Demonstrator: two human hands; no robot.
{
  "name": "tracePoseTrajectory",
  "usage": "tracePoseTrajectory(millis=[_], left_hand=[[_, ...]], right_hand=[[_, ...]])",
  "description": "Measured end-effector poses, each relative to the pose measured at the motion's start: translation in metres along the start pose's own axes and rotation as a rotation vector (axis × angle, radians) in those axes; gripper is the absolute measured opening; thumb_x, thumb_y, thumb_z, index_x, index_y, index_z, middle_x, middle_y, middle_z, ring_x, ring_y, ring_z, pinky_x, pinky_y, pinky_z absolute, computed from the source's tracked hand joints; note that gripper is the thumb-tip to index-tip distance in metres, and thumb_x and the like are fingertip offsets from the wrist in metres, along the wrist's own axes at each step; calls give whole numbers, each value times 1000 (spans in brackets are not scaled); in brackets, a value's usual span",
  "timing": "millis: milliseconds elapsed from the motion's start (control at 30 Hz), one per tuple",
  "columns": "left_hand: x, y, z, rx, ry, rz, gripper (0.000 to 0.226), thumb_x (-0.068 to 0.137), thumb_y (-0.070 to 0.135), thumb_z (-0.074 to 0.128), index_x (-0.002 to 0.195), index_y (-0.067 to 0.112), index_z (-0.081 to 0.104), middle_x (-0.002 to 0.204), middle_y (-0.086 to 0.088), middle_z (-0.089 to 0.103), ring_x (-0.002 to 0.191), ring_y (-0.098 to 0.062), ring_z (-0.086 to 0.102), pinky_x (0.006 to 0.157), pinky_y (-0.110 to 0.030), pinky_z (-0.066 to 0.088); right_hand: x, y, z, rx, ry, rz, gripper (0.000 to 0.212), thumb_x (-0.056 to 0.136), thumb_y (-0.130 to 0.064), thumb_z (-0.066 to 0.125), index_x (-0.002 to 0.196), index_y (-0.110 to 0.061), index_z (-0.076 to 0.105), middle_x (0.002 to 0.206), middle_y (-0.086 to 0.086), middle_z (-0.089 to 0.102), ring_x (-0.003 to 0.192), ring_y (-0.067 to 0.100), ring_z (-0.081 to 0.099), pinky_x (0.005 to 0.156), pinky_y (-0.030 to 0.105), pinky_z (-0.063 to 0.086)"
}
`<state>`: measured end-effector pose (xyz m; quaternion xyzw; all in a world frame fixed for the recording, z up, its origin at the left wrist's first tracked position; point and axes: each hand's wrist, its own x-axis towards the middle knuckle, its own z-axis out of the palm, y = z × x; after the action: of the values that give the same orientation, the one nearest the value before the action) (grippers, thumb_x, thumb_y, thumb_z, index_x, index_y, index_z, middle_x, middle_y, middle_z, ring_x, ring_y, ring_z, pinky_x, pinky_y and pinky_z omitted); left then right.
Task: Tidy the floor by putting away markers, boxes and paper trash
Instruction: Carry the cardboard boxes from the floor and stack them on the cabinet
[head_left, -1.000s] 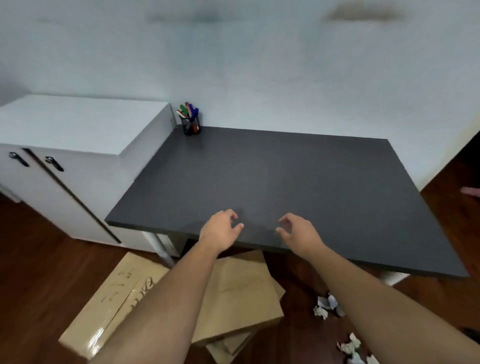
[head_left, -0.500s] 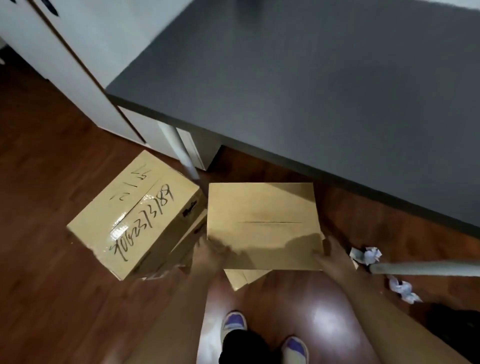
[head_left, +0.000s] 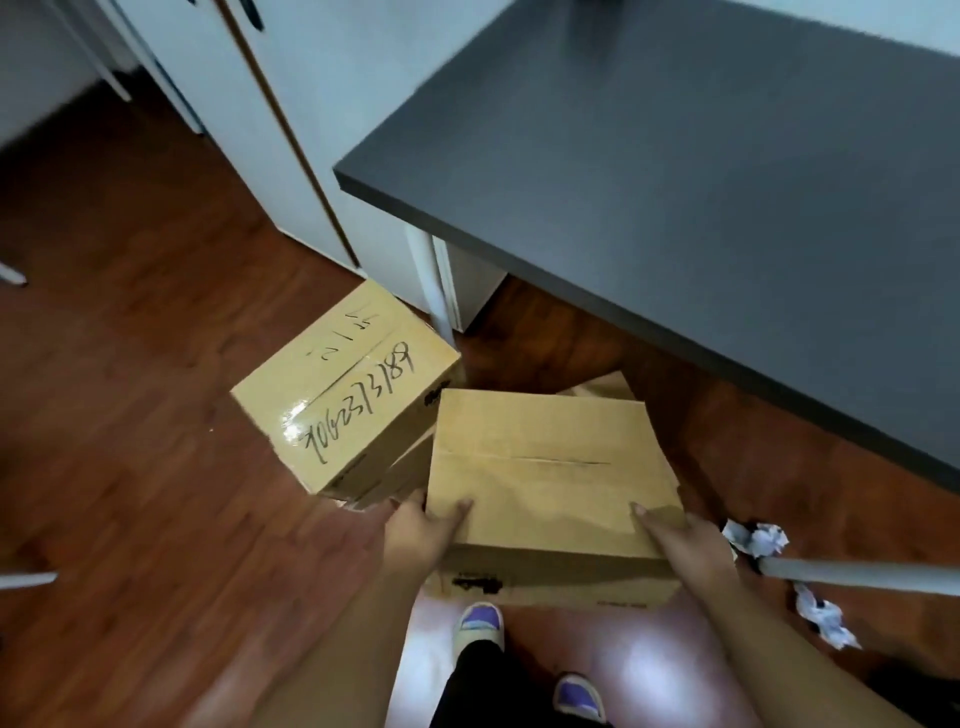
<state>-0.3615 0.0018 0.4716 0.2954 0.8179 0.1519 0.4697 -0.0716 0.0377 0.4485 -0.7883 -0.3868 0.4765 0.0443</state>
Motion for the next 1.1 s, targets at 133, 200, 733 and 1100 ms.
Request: tracePoseTrajectory(millis=[133,200,733,1100], left_hand=[[-73,7,-48,-121,44,-24,60,83,49,67,127,9,57,125,-9,64,112,-26,59,86,-27,44],[-104,13,-82,-199,76,-31,54,83,44,68,124,9,59,122,-8,64,103,-23,58,83,-29,43],[-205,4,-378,-580,623,161,40,86,43,61,106,9,64,106,-10,68,93,-25,64,83,-37,51],[-114,-6,-592,-640,723,353,39,91,41,55,121,15,59,110,-4,63,98,-21,57,79,-37,43]], right_hand=[[-51,-29,-29,-133,-20,-91,70,83,-61,54,121,-3,60,119,18,63,106,35,61,89,40,50],[-78,-57,-40,-185,-39,-157,70,83,-59,53,123,-3,58,115,16,64,100,32,62,85,39,52],[-286,-363,33,-172,-91,-819,43,85,-46,56,95,-5,57,94,10,59,81,26,55,57,30,38],[-333,-539,196,251,-36,-855,27,85,-41,55,78,-15,62,76,3,58,71,18,53,62,32,39]])
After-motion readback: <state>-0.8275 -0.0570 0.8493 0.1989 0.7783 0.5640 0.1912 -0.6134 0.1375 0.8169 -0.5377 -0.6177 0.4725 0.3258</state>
